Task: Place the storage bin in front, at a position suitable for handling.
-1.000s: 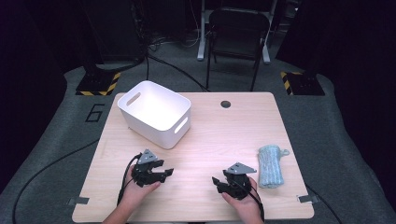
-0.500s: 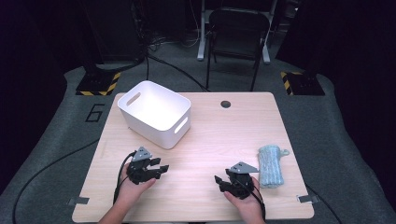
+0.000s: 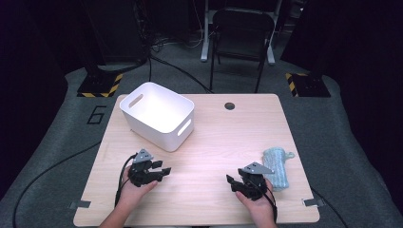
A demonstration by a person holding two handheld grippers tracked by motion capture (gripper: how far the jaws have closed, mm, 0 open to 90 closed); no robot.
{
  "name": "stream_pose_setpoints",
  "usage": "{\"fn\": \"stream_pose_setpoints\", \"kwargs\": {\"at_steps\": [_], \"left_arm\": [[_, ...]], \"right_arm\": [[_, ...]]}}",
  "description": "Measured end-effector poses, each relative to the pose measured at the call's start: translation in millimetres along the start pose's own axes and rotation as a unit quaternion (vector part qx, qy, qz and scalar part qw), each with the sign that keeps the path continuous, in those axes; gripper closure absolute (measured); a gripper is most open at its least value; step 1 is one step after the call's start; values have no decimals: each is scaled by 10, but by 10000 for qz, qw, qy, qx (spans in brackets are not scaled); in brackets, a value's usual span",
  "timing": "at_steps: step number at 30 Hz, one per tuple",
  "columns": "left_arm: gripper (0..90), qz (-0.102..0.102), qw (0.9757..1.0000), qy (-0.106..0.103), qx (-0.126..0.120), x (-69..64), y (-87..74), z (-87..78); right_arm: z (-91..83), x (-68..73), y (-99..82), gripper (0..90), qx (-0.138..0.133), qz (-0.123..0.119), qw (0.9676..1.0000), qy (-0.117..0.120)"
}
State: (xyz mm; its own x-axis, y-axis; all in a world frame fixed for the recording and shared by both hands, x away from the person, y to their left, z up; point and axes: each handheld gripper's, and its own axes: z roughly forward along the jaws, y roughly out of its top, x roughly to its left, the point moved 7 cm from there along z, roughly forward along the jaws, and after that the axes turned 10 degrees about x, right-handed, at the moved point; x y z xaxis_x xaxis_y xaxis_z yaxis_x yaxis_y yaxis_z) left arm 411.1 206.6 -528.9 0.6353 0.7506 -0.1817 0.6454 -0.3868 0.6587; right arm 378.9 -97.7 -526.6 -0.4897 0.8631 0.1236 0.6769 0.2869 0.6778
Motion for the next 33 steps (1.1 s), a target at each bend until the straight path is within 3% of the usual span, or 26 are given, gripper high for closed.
{"fn": "stream_pose_setpoints", "kwargs": {"at_steps": [11,20,26,33], "left_arm": [[462,-102,9999,56,14,35,-14,18],[458,-70,9999,67,48,39,-19,25],[455,-96,9999,72,29,41,-17,24],[455,-105,9999,110,-7,46,-15,29]], "right_arm": [[-156,-219,12,436,-124,312,9993,-165],[-267,-383,23,425,-227,491,9981,-295],[-341,-501,17,415,-285,770,9959,-372],[-396,-588,21,404,-336,849,9949,-419]]}}
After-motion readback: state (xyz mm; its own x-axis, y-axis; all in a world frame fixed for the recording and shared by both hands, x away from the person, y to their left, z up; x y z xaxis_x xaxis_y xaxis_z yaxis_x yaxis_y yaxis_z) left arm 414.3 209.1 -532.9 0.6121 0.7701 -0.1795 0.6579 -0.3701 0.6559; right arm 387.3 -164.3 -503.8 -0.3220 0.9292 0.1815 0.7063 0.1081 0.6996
